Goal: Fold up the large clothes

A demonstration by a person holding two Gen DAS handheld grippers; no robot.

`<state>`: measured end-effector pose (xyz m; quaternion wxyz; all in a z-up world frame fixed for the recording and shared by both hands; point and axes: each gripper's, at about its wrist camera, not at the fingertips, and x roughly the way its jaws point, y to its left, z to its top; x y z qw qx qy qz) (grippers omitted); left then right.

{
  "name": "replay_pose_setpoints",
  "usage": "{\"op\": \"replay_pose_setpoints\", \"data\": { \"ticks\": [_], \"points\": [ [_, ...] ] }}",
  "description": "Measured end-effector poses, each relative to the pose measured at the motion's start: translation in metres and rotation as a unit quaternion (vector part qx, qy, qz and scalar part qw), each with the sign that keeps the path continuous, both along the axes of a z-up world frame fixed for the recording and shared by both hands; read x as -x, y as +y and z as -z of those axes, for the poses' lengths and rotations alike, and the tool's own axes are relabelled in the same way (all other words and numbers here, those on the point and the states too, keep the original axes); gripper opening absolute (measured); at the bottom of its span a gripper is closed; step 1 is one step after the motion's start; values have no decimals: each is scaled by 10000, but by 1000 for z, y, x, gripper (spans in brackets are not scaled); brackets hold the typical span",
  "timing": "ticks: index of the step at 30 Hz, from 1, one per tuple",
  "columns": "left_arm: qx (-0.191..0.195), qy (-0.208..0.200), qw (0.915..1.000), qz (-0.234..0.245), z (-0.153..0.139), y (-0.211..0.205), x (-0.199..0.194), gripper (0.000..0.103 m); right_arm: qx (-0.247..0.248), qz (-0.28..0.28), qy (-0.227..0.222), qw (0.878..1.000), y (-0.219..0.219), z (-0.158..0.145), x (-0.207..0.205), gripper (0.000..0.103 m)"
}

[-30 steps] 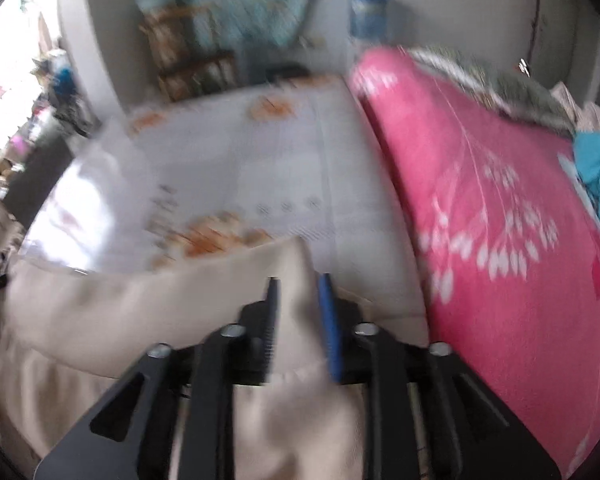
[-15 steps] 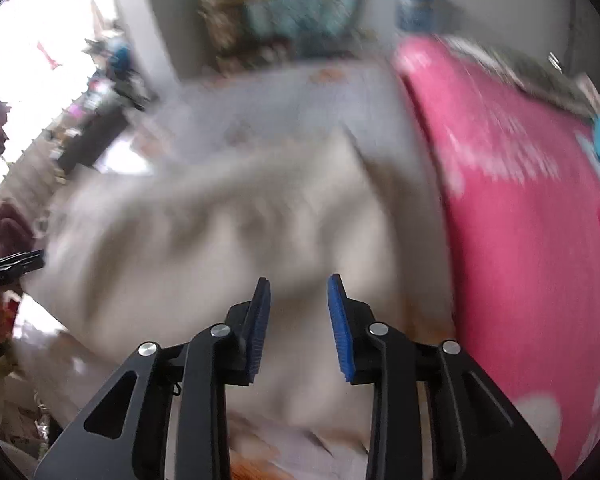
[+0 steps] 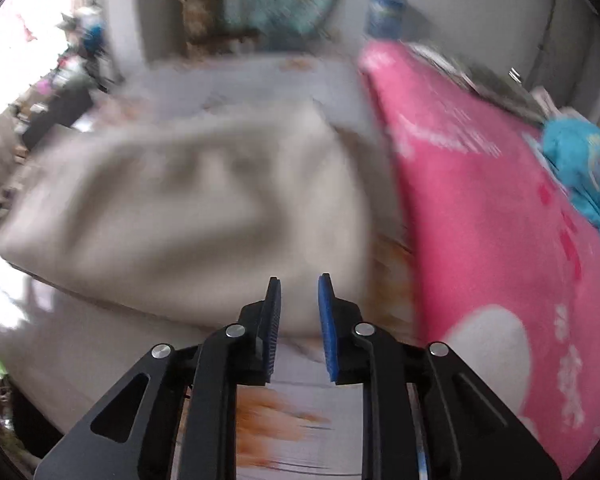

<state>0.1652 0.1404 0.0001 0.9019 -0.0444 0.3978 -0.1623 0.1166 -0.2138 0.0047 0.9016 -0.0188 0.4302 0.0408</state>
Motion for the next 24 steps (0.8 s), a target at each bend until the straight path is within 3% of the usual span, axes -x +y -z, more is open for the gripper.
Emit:
{"op": "replay_pose_setpoints", "data": {
  "ticks": [1,2,5,8,11,17,19,20,22,24],
  "points": [
    [39,-13,9997,223,0,-16,-1,51,-166,-355,-152,9991,25,-4,0,40],
    [59,18,9989,459,2,-33,-2,51,-228,-604,-239,9976,43,-4,-2,43],
    [102,157,9968,782,19,-70,-9,51,-345,-1003,-211,9941,84,10,-13,43],
    [-108,286,9979,578,46,-82,-16,51,-562,-1232,237,9905,104,42,-25,43],
    [-92,182,9986,495,40,-77,-7,50,-482,-1215,298,9910,102,51,-22,43],
    [-366,-175,9990,-212,19,-37,8,53,-2,-427,-172,9989,54,26,-4,44],
    [-498,208,9964,-656,33,-16,-4,54,-100,-31,87,9999,29,36,-9,46],
    [-353,434,9953,-789,41,-6,-8,54,-276,183,352,9988,13,48,-13,46],
    [37,427,9955,-845,38,5,-6,55,-807,291,339,9957,-4,44,-7,46],
    [81,335,9955,-885,28,7,2,64,-871,382,219,9952,-8,34,1,47]
  ]
}}
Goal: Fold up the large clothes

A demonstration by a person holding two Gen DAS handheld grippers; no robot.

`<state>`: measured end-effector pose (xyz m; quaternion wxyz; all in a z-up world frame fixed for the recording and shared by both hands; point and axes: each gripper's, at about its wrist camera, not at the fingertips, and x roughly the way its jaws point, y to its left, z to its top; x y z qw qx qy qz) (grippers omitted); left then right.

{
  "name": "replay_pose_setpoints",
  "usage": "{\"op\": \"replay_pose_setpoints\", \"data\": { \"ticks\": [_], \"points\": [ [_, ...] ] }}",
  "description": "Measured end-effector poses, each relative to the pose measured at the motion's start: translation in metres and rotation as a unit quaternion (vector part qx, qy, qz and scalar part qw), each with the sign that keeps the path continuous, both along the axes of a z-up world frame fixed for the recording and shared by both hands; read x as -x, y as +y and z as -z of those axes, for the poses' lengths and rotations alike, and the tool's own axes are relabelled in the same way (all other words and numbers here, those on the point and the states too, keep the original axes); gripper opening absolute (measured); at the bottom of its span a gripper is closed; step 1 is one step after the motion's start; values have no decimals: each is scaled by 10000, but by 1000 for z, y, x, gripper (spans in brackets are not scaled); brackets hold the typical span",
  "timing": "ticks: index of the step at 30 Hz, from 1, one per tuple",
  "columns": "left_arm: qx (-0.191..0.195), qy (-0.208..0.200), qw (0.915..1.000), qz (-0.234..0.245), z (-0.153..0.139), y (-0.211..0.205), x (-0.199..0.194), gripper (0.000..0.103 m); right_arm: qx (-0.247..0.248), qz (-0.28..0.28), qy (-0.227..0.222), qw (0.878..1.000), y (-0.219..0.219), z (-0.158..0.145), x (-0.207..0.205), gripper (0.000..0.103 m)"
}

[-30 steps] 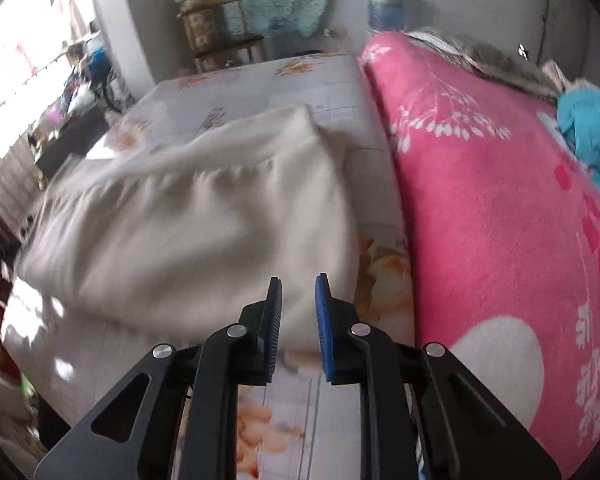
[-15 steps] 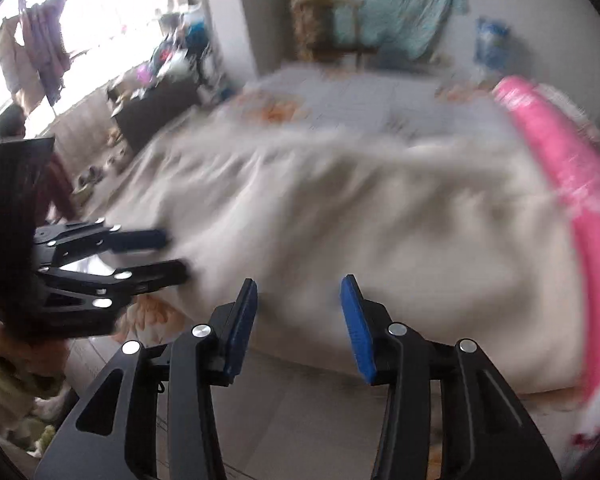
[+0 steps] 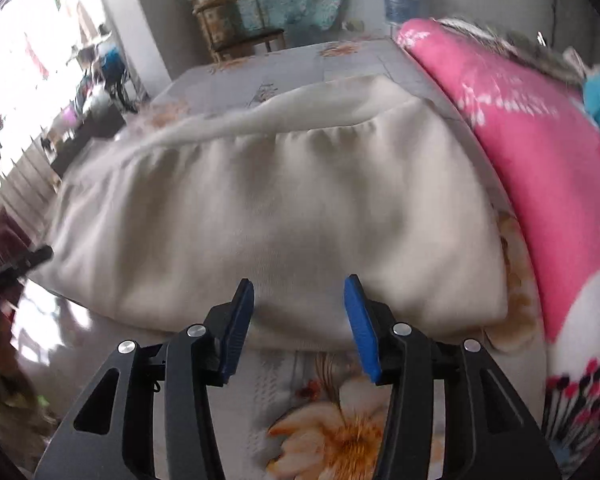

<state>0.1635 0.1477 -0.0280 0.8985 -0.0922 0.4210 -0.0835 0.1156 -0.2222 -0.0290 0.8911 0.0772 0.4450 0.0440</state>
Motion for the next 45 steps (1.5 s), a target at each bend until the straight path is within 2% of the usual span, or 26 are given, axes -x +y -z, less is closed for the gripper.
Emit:
{"op": "replay_pose_setpoints", "data": {
  "ticks": [2,6,9,11,13,18,24,27,35,45],
  "points": [
    [27,-164,9999,38,-8,-2,9,70,-105,230,-204,9995,-7,-10,15,62],
    [-198,-381,9990,121,-25,-18,34,84,-310,444,-348,9979,-6,-21,44,73],
    [-411,-478,9980,-33,-37,-33,50,89,-34,465,-527,9975,11,-30,72,83],
    [-398,-510,9979,-56,-45,-40,59,93,183,440,-692,9965,25,-35,88,92],
    [-380,-534,9978,-35,-52,-45,68,93,483,442,-889,9939,40,-41,99,96],
    [-530,-539,9971,-53,-60,-56,80,94,1006,281,-1207,9872,73,-58,115,97],
    [-1031,-652,9917,-411,-67,-72,91,94,1031,165,-1425,9843,99,-67,112,97],
    [-1205,-441,9911,-363,-64,-80,90,94,1107,182,-1454,9830,108,-69,112,97],
    [-972,-286,9925,-678,-60,-81,91,94,1113,369,-1075,9873,109,-61,101,97],
    [-1269,-58,9897,-666,-50,-95,86,94,959,444,-732,9917,104,-50,91,97]
  ]
}}
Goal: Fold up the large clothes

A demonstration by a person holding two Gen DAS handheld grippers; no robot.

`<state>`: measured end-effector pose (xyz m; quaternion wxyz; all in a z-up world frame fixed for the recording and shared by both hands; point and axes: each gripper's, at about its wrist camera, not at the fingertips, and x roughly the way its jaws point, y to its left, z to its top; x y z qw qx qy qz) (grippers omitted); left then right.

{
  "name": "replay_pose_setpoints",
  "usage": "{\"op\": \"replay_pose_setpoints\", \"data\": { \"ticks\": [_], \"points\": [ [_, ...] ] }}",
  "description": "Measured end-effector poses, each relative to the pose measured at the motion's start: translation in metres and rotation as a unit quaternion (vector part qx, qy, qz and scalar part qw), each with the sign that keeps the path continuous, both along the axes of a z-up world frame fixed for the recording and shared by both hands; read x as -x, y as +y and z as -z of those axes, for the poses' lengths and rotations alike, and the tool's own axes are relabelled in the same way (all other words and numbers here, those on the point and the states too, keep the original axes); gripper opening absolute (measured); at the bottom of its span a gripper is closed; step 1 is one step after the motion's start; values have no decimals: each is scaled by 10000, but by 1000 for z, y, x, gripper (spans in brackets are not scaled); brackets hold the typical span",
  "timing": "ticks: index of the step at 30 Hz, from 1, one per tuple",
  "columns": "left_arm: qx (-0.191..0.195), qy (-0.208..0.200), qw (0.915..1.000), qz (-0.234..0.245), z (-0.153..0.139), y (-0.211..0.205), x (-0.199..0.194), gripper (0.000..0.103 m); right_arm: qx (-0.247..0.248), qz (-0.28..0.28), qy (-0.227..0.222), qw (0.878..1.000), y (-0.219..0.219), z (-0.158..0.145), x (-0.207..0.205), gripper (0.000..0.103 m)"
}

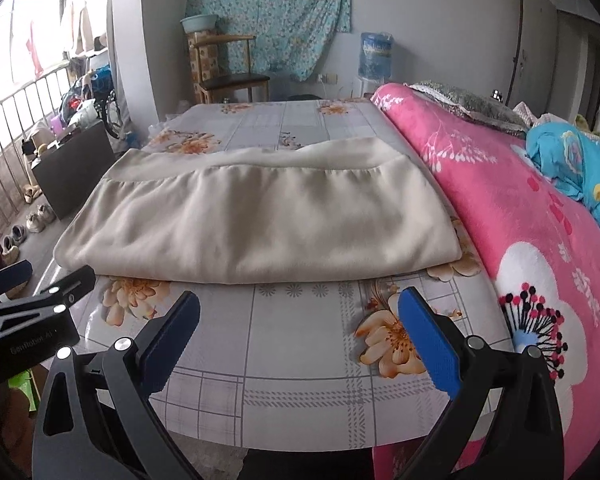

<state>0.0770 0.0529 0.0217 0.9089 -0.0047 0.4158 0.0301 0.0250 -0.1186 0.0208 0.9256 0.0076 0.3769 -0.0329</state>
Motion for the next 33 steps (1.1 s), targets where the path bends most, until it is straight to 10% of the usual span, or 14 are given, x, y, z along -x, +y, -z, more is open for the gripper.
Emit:
{"op": "replay_pose_setpoints", "data": {
  "ticks": [33],
  "points": [
    [169,163,9994,244,6,-11,-1,94,-15,94,101,9999,-4,-1,2,97]
  ]
}}
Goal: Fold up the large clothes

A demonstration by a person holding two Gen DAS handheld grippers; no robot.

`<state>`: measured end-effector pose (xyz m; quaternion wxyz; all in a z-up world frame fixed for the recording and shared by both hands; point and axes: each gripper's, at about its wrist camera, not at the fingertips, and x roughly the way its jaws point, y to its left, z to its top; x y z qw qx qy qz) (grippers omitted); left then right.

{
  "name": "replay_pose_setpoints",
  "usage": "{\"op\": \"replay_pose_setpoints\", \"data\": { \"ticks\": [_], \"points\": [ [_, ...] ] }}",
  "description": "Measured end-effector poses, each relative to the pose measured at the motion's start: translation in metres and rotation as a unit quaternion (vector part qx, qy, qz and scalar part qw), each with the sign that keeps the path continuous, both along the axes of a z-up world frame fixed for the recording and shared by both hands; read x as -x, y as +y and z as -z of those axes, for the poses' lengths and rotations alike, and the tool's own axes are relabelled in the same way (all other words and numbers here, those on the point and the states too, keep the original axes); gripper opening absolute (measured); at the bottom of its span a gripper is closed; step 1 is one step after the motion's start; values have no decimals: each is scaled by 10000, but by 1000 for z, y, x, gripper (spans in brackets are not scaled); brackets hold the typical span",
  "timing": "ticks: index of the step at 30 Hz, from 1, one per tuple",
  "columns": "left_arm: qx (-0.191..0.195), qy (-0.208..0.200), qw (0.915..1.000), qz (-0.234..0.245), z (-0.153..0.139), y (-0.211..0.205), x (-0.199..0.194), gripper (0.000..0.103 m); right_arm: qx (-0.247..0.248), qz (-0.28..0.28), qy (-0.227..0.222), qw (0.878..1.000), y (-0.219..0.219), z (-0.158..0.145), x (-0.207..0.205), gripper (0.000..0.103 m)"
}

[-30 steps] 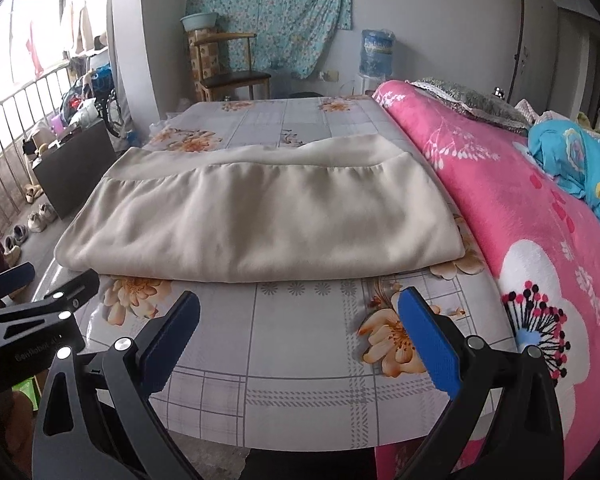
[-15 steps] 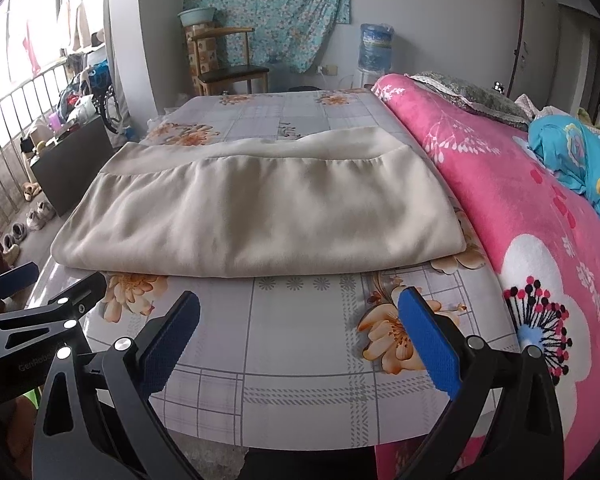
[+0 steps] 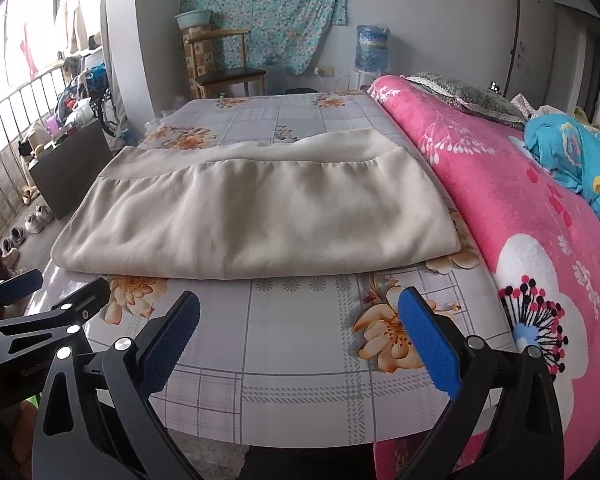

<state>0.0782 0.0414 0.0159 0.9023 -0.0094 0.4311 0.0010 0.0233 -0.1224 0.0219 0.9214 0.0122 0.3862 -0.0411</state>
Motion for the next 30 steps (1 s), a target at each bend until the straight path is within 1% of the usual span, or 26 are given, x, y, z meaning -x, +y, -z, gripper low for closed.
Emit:
{"op": "replay_pose_setpoints", "data": {
  "ticks": [8,30],
  "points": [
    [15,20,10000,44,0,-2,0,94,-21,62,7,10000,-4,-2,0,97],
    [-1,28,10000,36,-1,-1,0,94,30,9,29,10000,-5,-1,0,97]
  ]
}}
